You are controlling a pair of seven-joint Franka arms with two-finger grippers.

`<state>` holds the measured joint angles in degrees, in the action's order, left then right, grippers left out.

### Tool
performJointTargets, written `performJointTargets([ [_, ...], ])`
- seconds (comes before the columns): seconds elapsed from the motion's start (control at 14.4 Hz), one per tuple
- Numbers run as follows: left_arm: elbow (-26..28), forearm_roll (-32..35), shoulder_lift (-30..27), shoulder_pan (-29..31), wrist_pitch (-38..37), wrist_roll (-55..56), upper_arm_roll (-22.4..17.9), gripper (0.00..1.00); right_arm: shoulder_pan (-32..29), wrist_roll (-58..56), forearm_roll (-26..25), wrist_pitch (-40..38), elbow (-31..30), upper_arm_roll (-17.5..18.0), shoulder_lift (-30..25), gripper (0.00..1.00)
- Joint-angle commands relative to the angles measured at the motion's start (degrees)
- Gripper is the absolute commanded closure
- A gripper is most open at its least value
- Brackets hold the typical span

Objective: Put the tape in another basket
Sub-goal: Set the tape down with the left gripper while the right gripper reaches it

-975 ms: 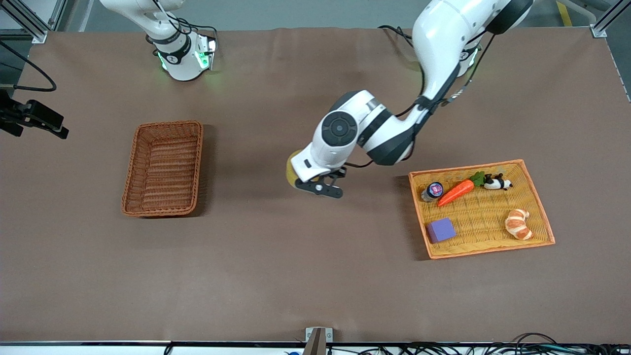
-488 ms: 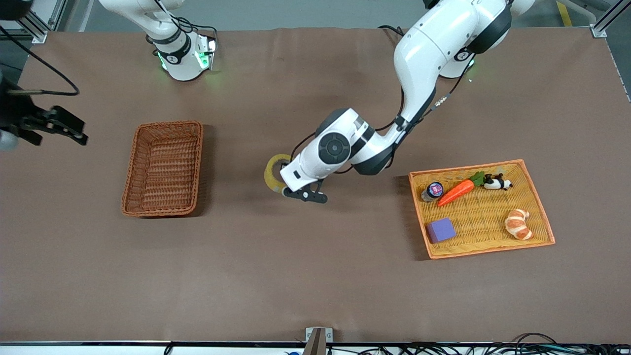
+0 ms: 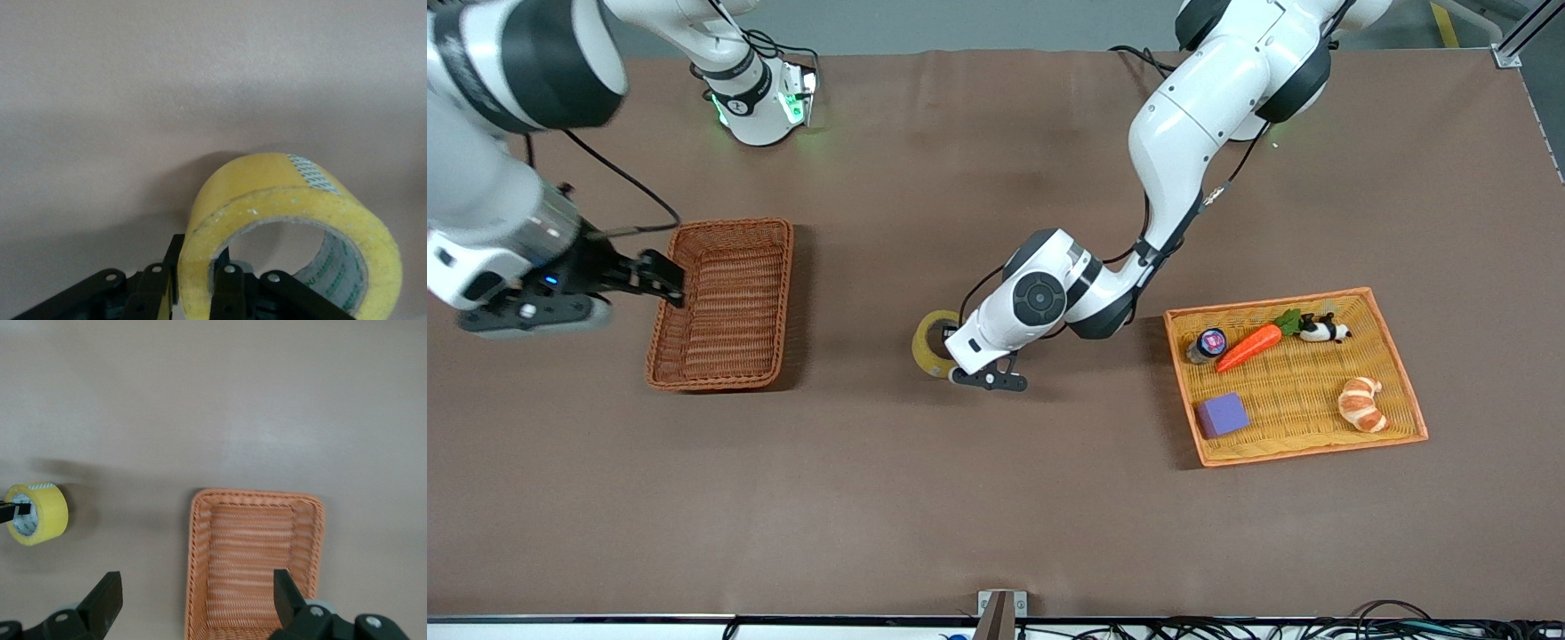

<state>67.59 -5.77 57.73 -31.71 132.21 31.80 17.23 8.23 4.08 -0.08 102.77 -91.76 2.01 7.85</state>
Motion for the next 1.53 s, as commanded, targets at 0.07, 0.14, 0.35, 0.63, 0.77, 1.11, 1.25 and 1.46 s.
performJointTargets([
  [0.07,-0.8,-0.47,-0.42,-1.08,-0.63,0.28,-1.23,0.35,-0.15,2.51,1.14,4.71,-0.78,3.07,3.21,0.0],
  [0.14,-0.62,0.57,-1.03,-0.9,-0.9,0.36,-1.14,0.22,-0.23,2.51,1.14,5.41,-0.78,4.21,4.61,0.0],
  [0.35,-0.7,1.99,-4.36,-0.21,-0.9,3.6,-1.58,0.0,0.03,4.61,1.14,8.4,-1.13,6.68,7.17,0.0],
  [0.63,0.79,1.9,-11.22,4.88,-6.85,4.23,-1.32,0.0,1.08,10.41,0.17,15.24,-1.66,11.95,13.57,0.0],
  [0.77,1.58,1.9,-15.43,9.1,-12.03,3.53,-0.79,0.0,3.88,13.75,-2.19,18.15,-1.58,12.05,16.56,0.0],
  [1.11,6.93,2.61,-29.22,20.26,-22.69,-1.46,-0.79,0.0,10.92,27.47,-12.48,26.67,-1.4,12.14,25.97,0.0],
  [1.25,7.65,2.69,-32.58,22.64,-23.57,-1.57,-0.79,0.0,12.24,27.39,-12.57,26.95,-1.31,12.14,28.0,0.0],
  [1.46,7.56,2.96,-35.83,22.91,-25.94,-1.74,-1.58,0.0,13.39,27.39,-12.84,30.45,-1.31,12.14,30.46,0.0],
])
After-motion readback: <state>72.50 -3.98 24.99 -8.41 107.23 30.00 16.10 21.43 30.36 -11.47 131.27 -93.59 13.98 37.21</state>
